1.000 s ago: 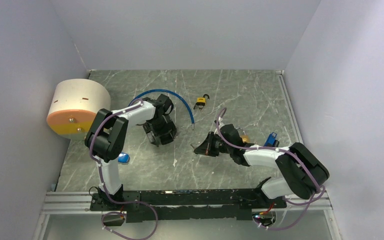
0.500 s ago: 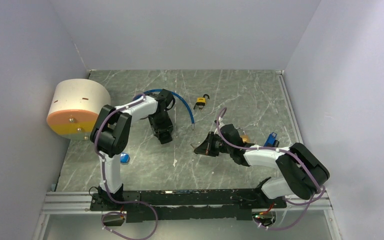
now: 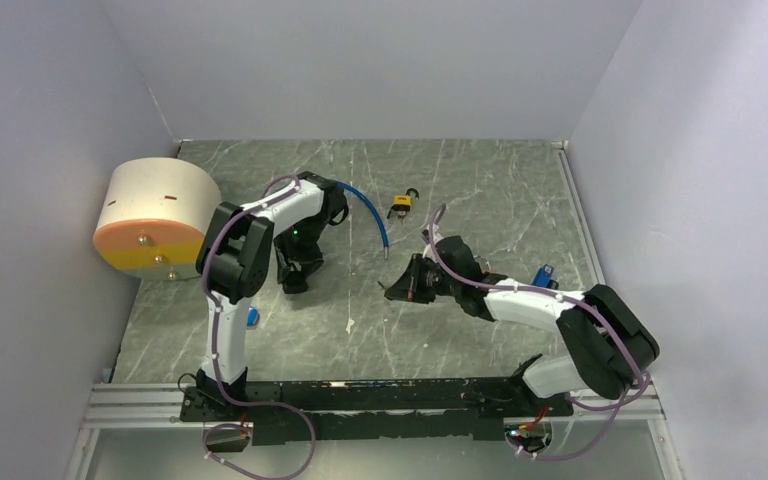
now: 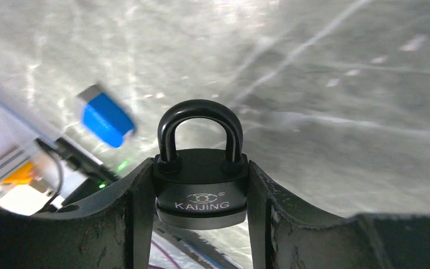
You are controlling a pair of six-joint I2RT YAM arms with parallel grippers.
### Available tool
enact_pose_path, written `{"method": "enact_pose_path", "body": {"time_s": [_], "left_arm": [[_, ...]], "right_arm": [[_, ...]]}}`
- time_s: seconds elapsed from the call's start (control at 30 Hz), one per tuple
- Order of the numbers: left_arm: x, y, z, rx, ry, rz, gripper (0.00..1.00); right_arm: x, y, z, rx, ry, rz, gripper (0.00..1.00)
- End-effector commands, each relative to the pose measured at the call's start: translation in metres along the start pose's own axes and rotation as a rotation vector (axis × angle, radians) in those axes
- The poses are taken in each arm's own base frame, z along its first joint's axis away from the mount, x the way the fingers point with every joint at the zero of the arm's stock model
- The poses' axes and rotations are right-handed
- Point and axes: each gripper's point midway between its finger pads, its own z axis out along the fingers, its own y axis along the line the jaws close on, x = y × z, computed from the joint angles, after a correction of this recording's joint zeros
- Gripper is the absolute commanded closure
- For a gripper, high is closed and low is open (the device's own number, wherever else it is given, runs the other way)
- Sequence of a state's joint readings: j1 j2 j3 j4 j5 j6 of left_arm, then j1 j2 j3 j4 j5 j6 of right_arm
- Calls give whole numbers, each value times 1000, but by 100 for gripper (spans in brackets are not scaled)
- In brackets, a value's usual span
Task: Unlock with the key
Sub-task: Pick up the lock from the center of the board.
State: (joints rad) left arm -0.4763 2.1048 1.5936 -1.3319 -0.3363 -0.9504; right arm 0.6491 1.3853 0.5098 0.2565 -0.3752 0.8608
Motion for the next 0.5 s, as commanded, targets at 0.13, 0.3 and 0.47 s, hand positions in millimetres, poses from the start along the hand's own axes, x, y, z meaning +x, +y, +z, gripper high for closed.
{"method": "enact_pose_path", "body": {"time_s": [0.13,0.3,0.47], "left_arm": [[10,38,-38,-31,12,21,97],[23,10,-70,231,112,8,97],[31,9,-96,354,164,-2,98]], "right_arm": [[-33,44,-10,-92,-83,-58,100],[-27,72,-3,-191,-96,29,100],[-9,112,-2,-333,-71,96,100]]}}
